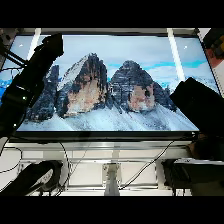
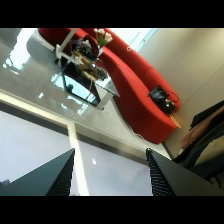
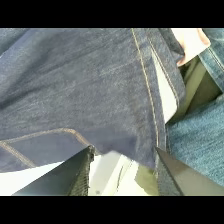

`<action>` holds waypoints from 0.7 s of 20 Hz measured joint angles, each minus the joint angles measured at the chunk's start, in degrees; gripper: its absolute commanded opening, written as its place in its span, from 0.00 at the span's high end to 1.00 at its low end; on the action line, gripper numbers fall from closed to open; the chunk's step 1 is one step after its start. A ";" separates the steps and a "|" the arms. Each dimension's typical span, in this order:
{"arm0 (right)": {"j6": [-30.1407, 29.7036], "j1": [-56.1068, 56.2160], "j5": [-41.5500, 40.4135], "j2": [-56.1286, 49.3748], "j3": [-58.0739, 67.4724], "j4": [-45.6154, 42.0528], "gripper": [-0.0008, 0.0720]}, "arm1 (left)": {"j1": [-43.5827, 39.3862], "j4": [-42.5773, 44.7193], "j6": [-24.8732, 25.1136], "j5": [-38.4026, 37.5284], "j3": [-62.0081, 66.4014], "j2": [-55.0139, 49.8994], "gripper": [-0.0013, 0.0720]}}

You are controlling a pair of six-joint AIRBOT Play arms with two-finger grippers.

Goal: Fold the clothes and pants, and hang the long-sleeved shirts on hangers.

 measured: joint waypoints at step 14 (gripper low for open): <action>-2.82 22.10 -11.39 0.48 8.48 61.33 0.97 | -0.02 1.95 1.51 7.52 11.58 0.00 0.95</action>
